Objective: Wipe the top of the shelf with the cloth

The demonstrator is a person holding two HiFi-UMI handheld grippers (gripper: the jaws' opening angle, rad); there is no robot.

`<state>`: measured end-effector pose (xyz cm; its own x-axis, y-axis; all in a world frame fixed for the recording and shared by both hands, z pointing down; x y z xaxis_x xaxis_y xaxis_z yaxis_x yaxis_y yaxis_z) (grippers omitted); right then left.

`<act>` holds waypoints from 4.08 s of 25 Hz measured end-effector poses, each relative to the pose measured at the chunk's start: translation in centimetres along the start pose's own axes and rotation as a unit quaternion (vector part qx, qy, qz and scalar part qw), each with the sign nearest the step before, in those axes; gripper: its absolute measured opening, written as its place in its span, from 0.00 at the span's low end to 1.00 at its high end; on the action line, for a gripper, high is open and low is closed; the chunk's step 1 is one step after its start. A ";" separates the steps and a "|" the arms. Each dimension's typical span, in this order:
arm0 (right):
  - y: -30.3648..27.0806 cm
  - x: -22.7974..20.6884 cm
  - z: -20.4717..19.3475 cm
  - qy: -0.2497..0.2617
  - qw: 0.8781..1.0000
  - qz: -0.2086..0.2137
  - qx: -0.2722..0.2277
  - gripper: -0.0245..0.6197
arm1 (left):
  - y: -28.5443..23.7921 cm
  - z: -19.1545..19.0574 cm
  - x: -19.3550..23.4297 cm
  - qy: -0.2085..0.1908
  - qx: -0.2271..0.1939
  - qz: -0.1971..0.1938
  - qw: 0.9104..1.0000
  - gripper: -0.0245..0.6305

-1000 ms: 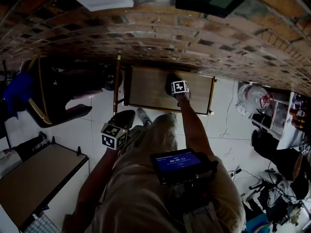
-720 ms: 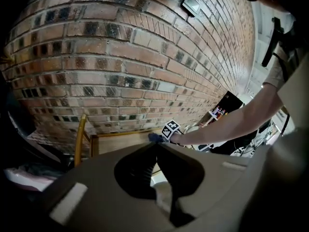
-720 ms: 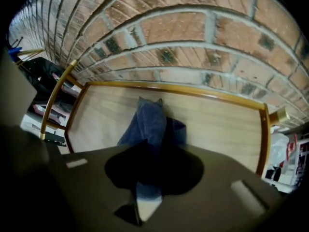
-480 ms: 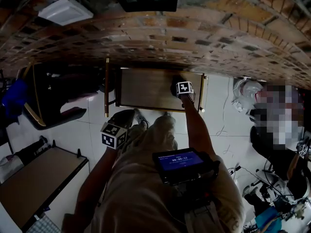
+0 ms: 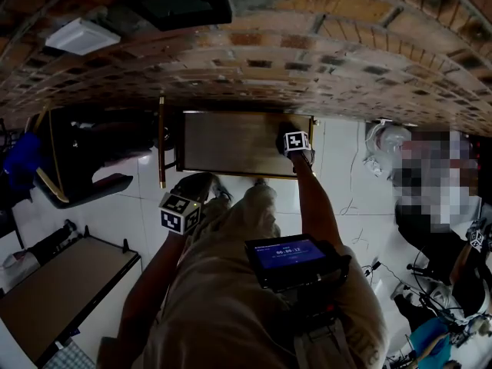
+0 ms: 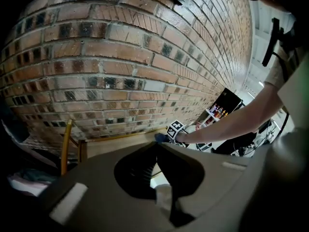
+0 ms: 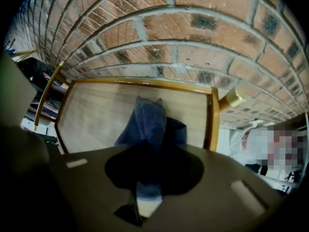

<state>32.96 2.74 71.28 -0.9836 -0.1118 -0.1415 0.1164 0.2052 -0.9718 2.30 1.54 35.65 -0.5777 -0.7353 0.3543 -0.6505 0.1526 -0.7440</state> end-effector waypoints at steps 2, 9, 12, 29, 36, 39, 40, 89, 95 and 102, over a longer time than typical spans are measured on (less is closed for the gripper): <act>0.4 -0.9 -0.4 -0.005 1.000 -0.008 0.004 0.15 | -0.3 0.3 -0.5 -0.003 0.000 -0.001 1.000 0.00; 1.1 -4.0 -1.9 -0.023 0.999 -0.036 0.008 0.15 | -0.8 0.5 -1.4 -0.009 -0.007 -0.002 1.000 0.00; 1.3 -4.0 -2.0 -0.019 0.999 -0.038 0.009 0.15 | -0.6 0.3 -1.5 -0.006 -0.011 -0.001 1.000 0.00; 3.5 9.0 2.6 -0.015 0.998 0.039 -0.043 0.15 | 3.1 -2.7 3.9 0.047 -0.024 0.029 0.998 0.00; 3.2 21.9 5.5 0.054 0.992 0.106 -0.049 0.15 | 5.1 -4.1 6.9 0.058 -0.043 0.030 0.997 0.00; 3.6 27.5 6.5 0.079 0.986 0.140 -0.049 0.15 | 6.2 -4.9 8.0 0.064 -0.043 0.037 0.996 0.00; 3.6 29.1 6.8 0.084 0.984 0.151 -0.051 0.15 | 6.5 -5.2 8.4 0.068 -0.042 0.038 0.996 0.00; -3.6 23.1 3.5 0.080 0.995 0.057 -0.001 0.15 | 8.0 -5.4 12.1 0.022 -0.002 0.013 1.000 0.00; -2.3 16.6 1.1 0.053 0.998 0.042 -0.005 0.15 | 5.5 -4.2 9.0 0.003 0.006 0.002 1.000 0.00; -0.6 8.5 -2.1 0.035 0.999 0.010 0.006 0.15 | 3.0 -2.5 4.7 -0.012 0.010 -0.006 1.000 0.00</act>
<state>24.24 3.73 71.09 -0.9882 -0.0392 -0.1480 0.1377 0.1953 -0.9710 -3.57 0.14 36.52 -0.5576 -0.7526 0.3503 -0.6472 0.1299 -0.7512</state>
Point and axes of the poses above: the fingertips, and each gripper's own axes: y backward along the fingers, x to its left, z out of its top, the point moved 3 cm from there along y, backward along the fingers, and after that the axes turned 2 degrees about y, right-handed, at the moved point
